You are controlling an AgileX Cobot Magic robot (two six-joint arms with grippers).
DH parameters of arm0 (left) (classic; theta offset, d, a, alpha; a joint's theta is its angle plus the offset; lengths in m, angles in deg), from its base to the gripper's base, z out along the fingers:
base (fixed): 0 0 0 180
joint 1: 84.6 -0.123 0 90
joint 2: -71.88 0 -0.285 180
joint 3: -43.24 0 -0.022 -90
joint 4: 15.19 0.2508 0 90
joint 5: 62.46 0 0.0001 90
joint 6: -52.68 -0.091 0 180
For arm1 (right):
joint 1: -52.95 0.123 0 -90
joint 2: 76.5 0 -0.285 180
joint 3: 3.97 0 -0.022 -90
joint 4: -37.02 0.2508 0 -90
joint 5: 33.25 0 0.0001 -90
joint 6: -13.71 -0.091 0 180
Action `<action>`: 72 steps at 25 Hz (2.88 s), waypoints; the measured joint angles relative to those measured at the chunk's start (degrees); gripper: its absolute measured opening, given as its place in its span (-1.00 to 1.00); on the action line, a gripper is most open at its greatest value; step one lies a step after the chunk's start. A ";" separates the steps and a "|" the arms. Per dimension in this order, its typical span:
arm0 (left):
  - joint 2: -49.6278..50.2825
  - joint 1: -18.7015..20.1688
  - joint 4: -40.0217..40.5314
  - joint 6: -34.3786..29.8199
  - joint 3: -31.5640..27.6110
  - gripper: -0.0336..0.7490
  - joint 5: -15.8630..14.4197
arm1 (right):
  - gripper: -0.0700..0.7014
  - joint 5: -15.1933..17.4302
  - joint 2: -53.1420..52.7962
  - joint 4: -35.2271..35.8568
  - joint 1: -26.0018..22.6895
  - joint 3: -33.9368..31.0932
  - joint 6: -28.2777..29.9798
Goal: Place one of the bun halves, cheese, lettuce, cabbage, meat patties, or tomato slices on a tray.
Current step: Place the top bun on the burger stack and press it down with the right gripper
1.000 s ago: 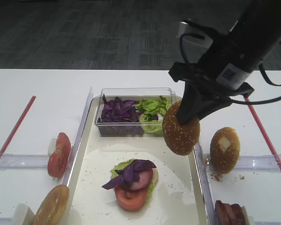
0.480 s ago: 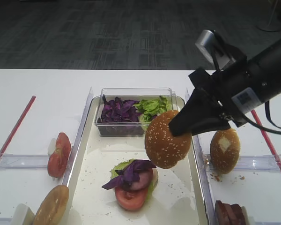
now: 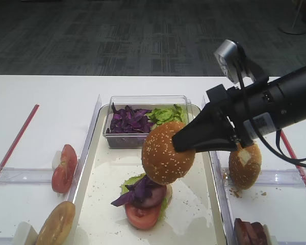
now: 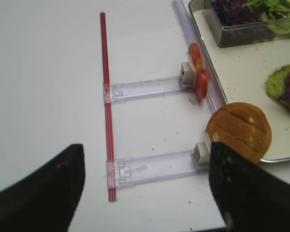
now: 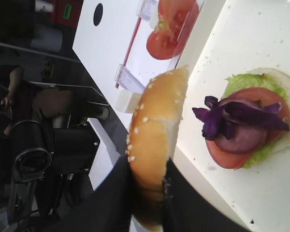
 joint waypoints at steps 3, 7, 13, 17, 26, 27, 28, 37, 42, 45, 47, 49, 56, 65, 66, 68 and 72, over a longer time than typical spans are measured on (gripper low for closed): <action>0.00 0.00 0.39 0.00 0.00 0.35 0.00 | -0.37 0.00 1.55 1.82 0.00 0.00 1.03; 0.00 0.00 0.00 0.00 0.00 0.35 0.00 | -0.37 0.39 5.86 5.26 0.00 0.00 4.28; 0.00 0.00 0.00 0.00 0.00 0.35 0.00 | -0.38 0.39 12.07 9.31 0.00 0.00 7.44; 0.00 0.00 0.00 0.00 0.00 0.35 0.00 | -0.38 0.20 14.59 9.85 0.00 0.00 8.18; 0.00 0.00 0.00 0.00 0.00 0.35 0.00 | -0.38 0.06 14.98 11.52 0.12 0.00 8.60; 0.00 0.00 0.39 0.00 0.00 0.35 0.00 | -0.38 0.06 14.98 11.52 0.48 0.00 8.60; 0.00 0.00 0.00 0.00 0.00 0.35 0.00 | -0.38 0.06 14.98 11.61 0.74 0.00 8.60; 0.00 0.00 0.39 0.00 0.00 0.35 0.00 | -0.38 0.06 14.98 12.04 3.54 -0.13 8.83; 0.00 0.00 0.39 0.00 0.00 0.35 0.00 | -0.38 0.06 16.07 12.94 3.54 -1.64 10.26; 0.00 0.00 0.00 0.00 0.00 0.34 0.00 | -0.38 0.06 17.29 13.79 3.54 -1.88 11.09; 0.00 0.00 0.00 0.00 0.00 0.35 0.00 | -0.38 0.02 18.02 14.57 3.54 -1.88 11.40; 0.00 0.00 0.00 0.00 0.00 0.35 0.00 | -0.38 0.02 18.69 14.97 3.54 -1.88 11.78; 0.00 0.00 0.00 0.00 0.00 0.35 0.00 | -0.38 0.02 21.08 16.60 3.54 -1.88 12.71; 0.00 0.00 0.00 0.00 0.00 0.35 0.00 | -0.38 0.02 21.27 16.86 3.54 -1.88 12.71; 0.00 0.00 0.00 0.00 0.00 0.35 0.00 | -0.38 0.02 21.27 16.86 3.54 -1.88 12.71; 0.00 0.00 0.00 0.00 0.00 0.35 0.00 | -0.38 0.02 21.27 16.95 3.54 -1.88 12.71; 0.00 0.00 0.00 0.00 0.00 0.35 0.00 | -0.38 0.02 21.27 16.95 3.54 -1.88 12.71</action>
